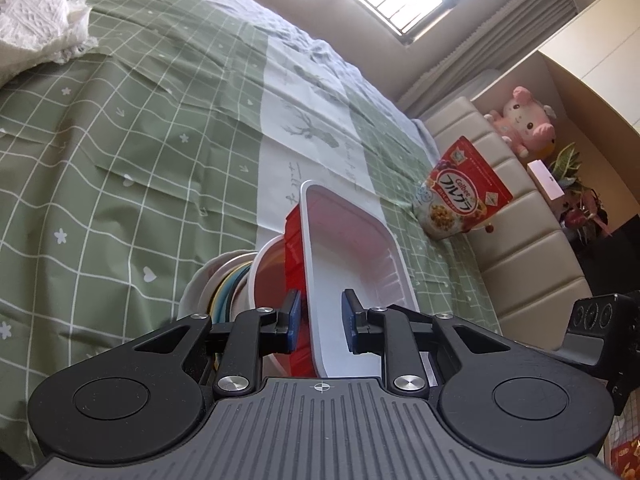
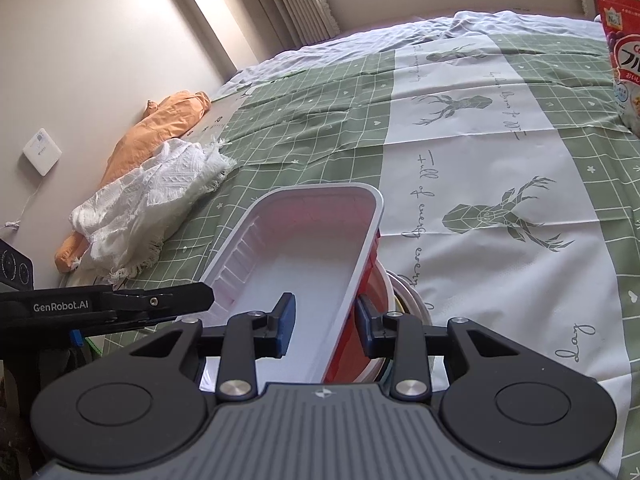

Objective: Organize plates and bowls
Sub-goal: 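Settle the tray on the bowl stack and open both grippers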

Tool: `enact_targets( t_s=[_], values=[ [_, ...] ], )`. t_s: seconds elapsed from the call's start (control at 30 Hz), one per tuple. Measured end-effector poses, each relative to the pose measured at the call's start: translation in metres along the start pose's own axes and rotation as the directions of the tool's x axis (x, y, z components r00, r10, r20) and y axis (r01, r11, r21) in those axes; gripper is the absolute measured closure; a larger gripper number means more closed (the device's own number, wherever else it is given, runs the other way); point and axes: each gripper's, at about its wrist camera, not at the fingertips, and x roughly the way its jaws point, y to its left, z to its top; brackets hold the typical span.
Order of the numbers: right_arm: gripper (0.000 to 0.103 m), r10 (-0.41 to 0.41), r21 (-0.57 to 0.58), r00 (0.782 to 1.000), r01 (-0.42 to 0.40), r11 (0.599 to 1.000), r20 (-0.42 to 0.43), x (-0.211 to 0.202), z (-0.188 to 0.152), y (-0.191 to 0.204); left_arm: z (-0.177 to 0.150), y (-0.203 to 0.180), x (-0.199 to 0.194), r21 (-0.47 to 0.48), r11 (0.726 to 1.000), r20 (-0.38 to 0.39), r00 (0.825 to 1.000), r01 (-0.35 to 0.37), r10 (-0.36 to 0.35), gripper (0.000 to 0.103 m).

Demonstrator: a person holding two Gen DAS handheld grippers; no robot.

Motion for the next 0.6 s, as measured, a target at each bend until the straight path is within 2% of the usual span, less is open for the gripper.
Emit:
enact_targets(
  t_s=[0.6],
  values=[
    [0.071,-0.003,0.019,1.000,0.003,1.000,0.000,-0.0030,-0.0015,-0.0074,-0.0037,0.0018,-0.0024,-0.005,1.000,-0.006,1.000,-0.008,0.008,0.079]
  ],
)
